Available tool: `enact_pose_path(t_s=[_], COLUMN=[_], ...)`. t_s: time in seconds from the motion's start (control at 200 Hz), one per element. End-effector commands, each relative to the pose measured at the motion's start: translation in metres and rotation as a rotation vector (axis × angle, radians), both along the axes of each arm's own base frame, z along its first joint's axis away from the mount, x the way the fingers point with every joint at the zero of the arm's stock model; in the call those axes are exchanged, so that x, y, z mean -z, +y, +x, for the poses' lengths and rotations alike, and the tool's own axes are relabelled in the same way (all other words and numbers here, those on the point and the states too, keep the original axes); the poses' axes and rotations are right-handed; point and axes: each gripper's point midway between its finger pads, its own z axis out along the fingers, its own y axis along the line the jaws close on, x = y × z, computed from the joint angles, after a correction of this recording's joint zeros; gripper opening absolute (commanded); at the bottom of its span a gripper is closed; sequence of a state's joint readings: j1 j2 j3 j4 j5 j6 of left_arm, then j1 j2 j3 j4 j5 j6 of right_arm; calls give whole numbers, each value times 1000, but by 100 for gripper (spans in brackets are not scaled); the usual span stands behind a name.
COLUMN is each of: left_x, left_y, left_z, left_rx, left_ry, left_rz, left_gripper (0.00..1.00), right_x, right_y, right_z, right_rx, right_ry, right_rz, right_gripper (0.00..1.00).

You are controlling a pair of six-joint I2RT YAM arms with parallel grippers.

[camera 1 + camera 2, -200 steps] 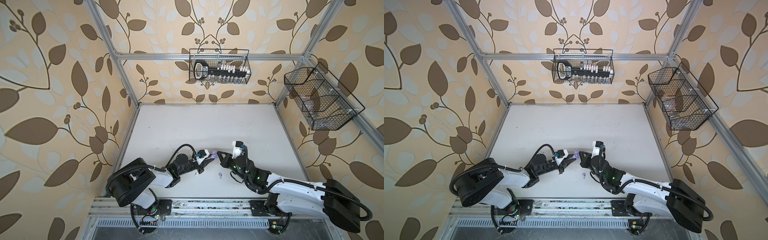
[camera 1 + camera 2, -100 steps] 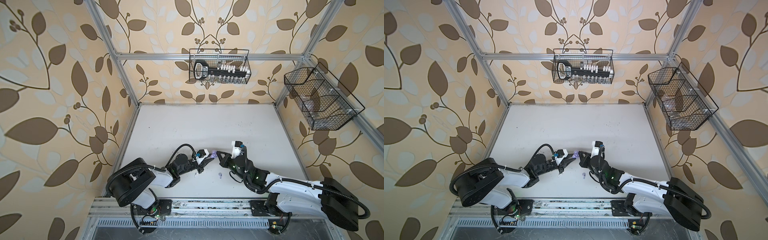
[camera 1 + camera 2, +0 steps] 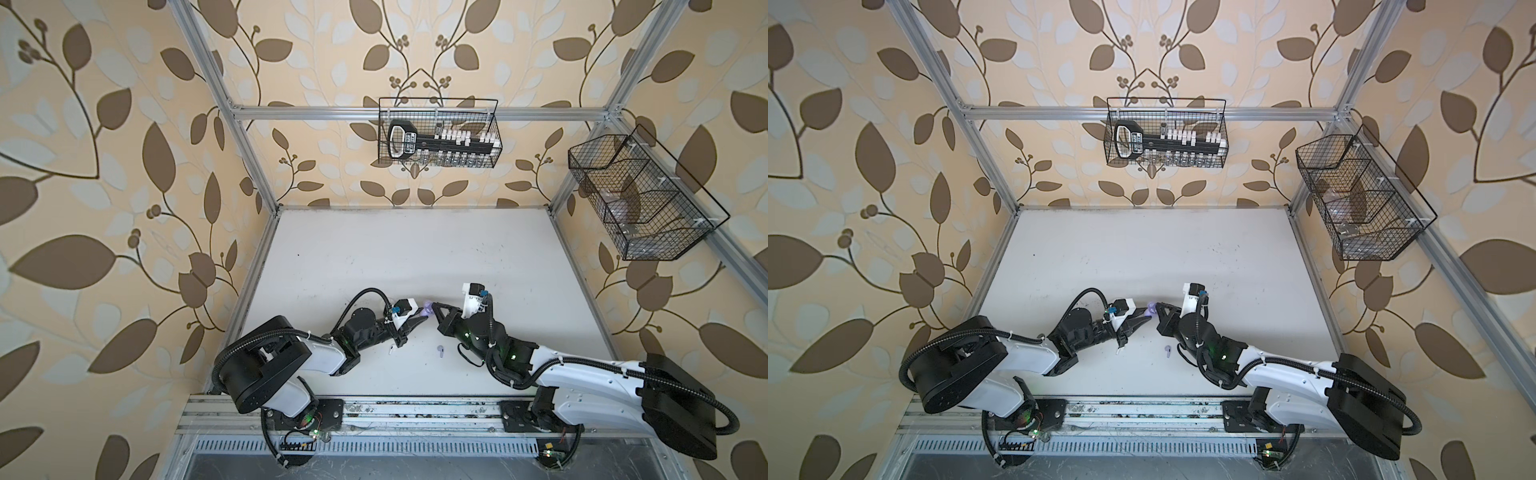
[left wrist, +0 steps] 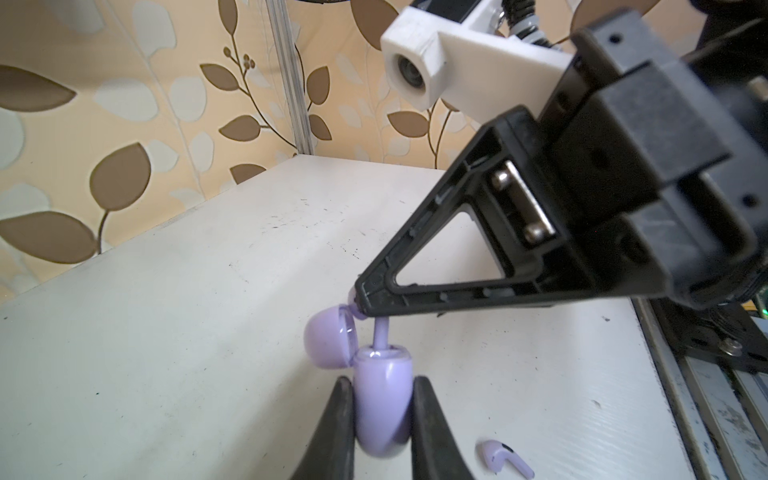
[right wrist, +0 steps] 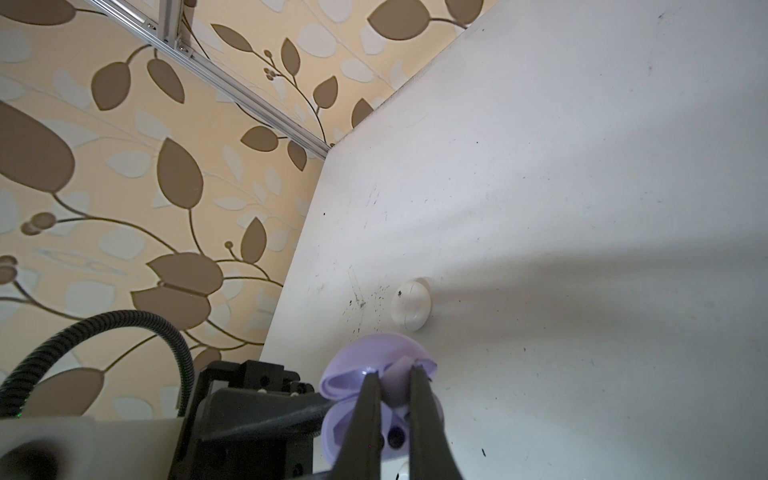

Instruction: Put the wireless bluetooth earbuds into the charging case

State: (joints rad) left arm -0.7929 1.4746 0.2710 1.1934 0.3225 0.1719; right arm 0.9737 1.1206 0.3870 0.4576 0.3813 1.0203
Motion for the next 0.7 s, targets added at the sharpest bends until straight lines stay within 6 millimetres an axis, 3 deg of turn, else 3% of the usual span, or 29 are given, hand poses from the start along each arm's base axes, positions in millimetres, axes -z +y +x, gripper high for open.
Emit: enact_pose_path(t_s=[0.0,0.695], left_x=[-21,-23], left_y=[-2,0], left_z=[0,-1], left_rx=[-2,-5], left_ry=[-58,-74], left_rz=[-63,-62], left_gripper=[0,0], right_x=[0,18], right_y=[9,7], right_z=[-13,-20], right_rx=[-59,-83], right_ry=[23,70], right_rz=[32,-8], right_gripper=[6,6])
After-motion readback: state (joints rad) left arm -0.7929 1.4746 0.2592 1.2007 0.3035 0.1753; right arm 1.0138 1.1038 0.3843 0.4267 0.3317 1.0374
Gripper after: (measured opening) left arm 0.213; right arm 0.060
